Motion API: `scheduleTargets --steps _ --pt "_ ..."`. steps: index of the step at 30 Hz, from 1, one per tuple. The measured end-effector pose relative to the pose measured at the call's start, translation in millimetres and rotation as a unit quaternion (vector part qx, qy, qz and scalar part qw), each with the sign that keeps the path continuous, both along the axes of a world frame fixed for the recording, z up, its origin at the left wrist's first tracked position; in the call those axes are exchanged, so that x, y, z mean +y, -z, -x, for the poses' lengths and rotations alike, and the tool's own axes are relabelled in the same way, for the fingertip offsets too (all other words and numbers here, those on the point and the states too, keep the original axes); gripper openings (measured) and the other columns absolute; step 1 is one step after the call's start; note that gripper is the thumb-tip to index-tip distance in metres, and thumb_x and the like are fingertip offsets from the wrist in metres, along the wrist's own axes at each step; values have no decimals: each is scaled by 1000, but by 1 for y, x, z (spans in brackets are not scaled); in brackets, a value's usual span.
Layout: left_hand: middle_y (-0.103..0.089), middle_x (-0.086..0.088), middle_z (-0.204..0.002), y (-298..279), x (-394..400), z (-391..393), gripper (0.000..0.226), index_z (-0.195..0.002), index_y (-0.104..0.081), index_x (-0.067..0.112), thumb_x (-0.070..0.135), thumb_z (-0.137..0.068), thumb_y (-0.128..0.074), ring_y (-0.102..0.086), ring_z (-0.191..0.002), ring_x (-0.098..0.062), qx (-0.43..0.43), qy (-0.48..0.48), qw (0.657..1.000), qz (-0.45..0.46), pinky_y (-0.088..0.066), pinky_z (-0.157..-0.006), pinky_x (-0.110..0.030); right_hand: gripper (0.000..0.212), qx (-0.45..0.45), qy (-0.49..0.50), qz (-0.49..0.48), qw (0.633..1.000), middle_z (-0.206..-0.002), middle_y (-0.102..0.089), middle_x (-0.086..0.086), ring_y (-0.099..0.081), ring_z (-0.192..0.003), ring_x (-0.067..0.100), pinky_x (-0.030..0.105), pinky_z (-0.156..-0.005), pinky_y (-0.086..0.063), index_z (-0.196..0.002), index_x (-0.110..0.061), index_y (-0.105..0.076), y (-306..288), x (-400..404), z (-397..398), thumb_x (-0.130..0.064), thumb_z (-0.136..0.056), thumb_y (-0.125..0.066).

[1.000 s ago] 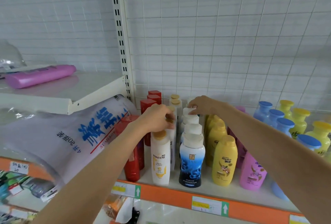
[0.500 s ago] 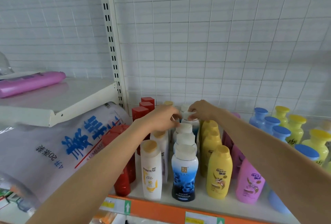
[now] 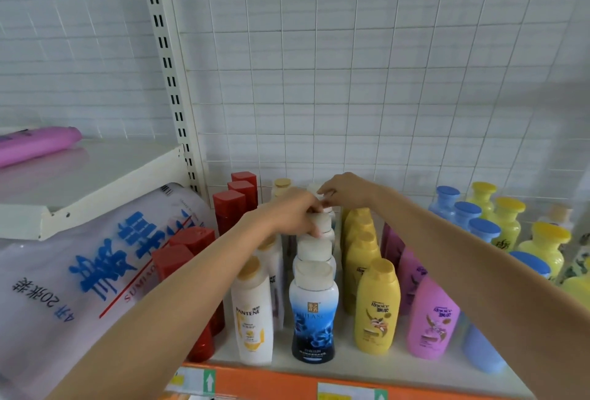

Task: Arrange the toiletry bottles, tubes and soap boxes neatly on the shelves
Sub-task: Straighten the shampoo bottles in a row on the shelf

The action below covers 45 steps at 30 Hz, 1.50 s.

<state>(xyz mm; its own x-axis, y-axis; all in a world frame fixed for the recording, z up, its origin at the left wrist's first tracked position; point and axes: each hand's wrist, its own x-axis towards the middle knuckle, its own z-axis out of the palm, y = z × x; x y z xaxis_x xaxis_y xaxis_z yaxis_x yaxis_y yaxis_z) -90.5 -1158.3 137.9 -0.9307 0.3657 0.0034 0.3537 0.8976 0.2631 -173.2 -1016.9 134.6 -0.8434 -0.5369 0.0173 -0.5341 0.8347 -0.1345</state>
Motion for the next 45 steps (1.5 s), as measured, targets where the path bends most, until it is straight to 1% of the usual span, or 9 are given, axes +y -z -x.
scheduleTargets --steps 9,11,14,16,19,33,36,39,45 --pt "-60 -9 -88 7 10 10 33 -93 -63 1 29 -77 -71 -52 -84 -25 5 11 1000 20 -38 -69 -32 21 41 -22 61 997 -102 -69 -1 -58 -99 13 19 -79 -41 -99 -12 -71 -34 30 -55 -20 -89 -54" --pt "-56 -2 -80 4 9 8 29 -94 -64 5 28 -78 -71 -49 -78 -19 4 18 1000 22 -36 -66 -29 20 21 -50 47 997 -97 -71 -3 -60 -93 12 21 -79 -44 -97 -16 -71 -33 29 -78 -24 -88 -55" --pt "-44 7 -60 0 7 6 19 -66 -57 17 17 -82 -66 -40 -60 -10 9 28 1000 -2 -29 -56 -22 28 -5 -95 15 995 -108 -68 -4 -60 -98 12 28 -90 -46 -109 -21 -67 -24 19 -107 -34 -89 -54" --pt "-54 4 -77 -2 2 5 11 -86 -67 16 8 -85 -59 -47 -73 -8 16 23 999 -16 -36 -63 -18 33 -18 -113 13 993 -112 -64 -3 -57 -100 13 28 -90 -45 -116 -19 -62 -13 9 -114 -35 -88 -56" --pt "-62 -4 -109 -5 -13 0 35 -118 -61 11 2 -85 -58 -55 -92 -10 13 -2 998 -56 -45 -84 -21 33 -2 -130 4 992 -111 -63 5 -59 -99 20 33 -85 -47 -118 -16 -58 6 0 -111 -27 -88 -57" --pt "-66 8 -109 -1 -70 -45 27 -112 -65 18 22 -86 -64 -58 -92 -2 51 -33 992 -109 -42 -72 -8 47 12 -60 20 998 -124 -57 7 -55 -109 21 35 -93 -46 -133 -18 -47 2 3 -101 -33 -89 -56" --pt "-64 13 -97 -3 -71 -55 31 -111 -65 21 34 -83 -66 -61 -94 -4 37 -26 994 -95 -45 -76 -12 39 58 -90 62 992 -115 -61 3 -58 -103 16 33 -88 -48 -121 -17 -59 -15 6 -124 -41 -91 -50" --pt "-61 12 -103 -1 -68 -61 39 -112 -64 23 40 -78 -70 -60 -97 -8 22 -19 998 -62 -46 -80 -20 51 3 -122 44 992 -118 -60 -2 -57 -105 11 28 -91 -48 -127 -19 -53 -9 4 -155 -50 -85 -54" --pt "-58 6 -109 8 -64 -61 44 -118 -61 24 34 -77 -72 -55 -99 -11 32 -39 996 -76 -39 -77 -20 47 5 -87 8 996 -114 -59 5 -56 -104 22 34 -89 -46 -129 -22 -44 20 0 -156 -35 -87 -59"
